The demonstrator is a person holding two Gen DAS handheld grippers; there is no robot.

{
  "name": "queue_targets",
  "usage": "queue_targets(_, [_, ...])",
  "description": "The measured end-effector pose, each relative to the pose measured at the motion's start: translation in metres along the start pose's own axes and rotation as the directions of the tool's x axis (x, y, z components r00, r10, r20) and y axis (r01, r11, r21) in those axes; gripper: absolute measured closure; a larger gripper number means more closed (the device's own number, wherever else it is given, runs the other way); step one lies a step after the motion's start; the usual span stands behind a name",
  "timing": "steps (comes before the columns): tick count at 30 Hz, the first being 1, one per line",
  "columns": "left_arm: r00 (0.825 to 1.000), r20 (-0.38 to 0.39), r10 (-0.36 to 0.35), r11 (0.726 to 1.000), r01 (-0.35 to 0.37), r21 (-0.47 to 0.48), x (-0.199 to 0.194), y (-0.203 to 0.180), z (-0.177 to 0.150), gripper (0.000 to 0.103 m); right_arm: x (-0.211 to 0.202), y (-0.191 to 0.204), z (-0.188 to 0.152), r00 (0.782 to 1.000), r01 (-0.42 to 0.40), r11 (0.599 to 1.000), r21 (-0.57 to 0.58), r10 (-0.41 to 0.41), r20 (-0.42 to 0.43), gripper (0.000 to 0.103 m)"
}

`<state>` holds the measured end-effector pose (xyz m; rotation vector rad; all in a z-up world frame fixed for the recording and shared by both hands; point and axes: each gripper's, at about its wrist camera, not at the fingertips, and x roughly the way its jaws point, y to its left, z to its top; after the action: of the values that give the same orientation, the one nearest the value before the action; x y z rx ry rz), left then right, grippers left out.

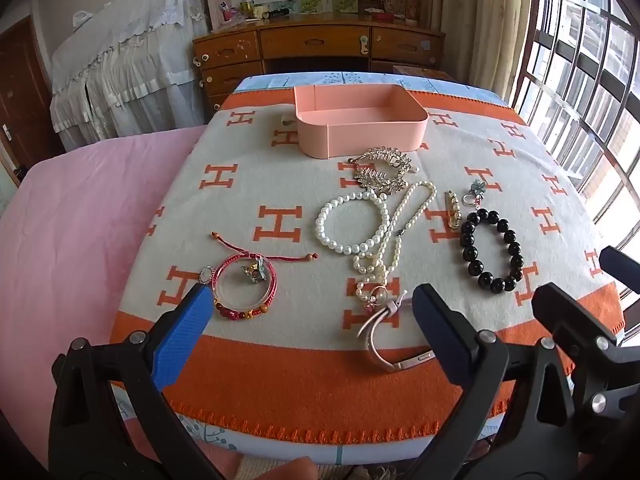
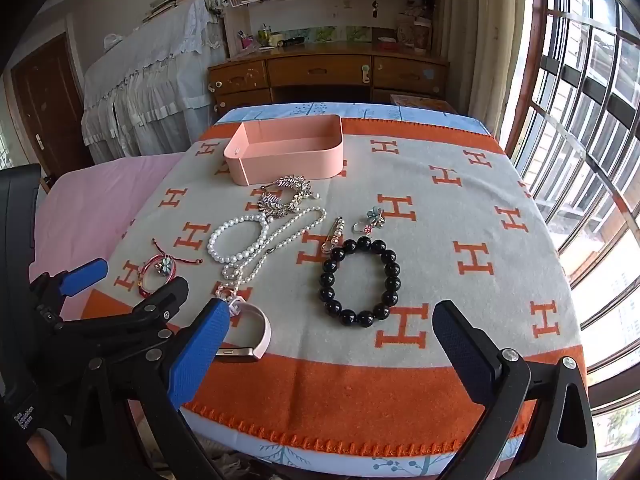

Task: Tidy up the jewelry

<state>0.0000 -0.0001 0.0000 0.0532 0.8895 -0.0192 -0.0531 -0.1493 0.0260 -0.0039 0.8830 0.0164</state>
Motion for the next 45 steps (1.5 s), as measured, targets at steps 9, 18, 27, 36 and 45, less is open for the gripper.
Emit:
queue_targets(9, [1.0, -0.006, -0.013, 1.0, 0.013, -0.005, 0.005, -0.003, -0.001, 0.004, 0.002, -0.001, 0.0, 1.0, -0.006, 1.0, 0.005, 0.007, -0.009, 0.0])
queue_targets(18, [0.999, -0.027, -0.029, 1.0, 0.029, -0.01, 0.006, 0.002, -0.001, 0.004, 0.007, -0.003, -0.001, 1.0, -0.018, 1.0, 0.01, 0.018, -0.02, 0.0])
queue_targets(27, [0.999, -0.026, -0.028, 1.0, 0.028, -0.013, 0.008, 0.001, -0.002, 0.004, 0.013, -0.004, -0.003, 0.999, -0.035, 0.999, 0.023, 0.036, -0.039, 0.0])
queue_targets(36, [0.999, -0.035, -0.035, 0.999, 0.034, -0.016, 0.008, 0.002, -0.002, 0.004, 0.015, -0.004, -0.004, 0.998, -0.036, 0.999, 0.025, 0.037, -0.045, 0.0])
queue_targets(45, [0.998, -0.037, -0.048, 0.999, 0.048, -0.014, 0.008, 0.001, -0.003, 0.009, 0.016, -0.003, -0.004, 0.998, -0.038, 0.999, 0.027, 0.039, -0.049, 0.001])
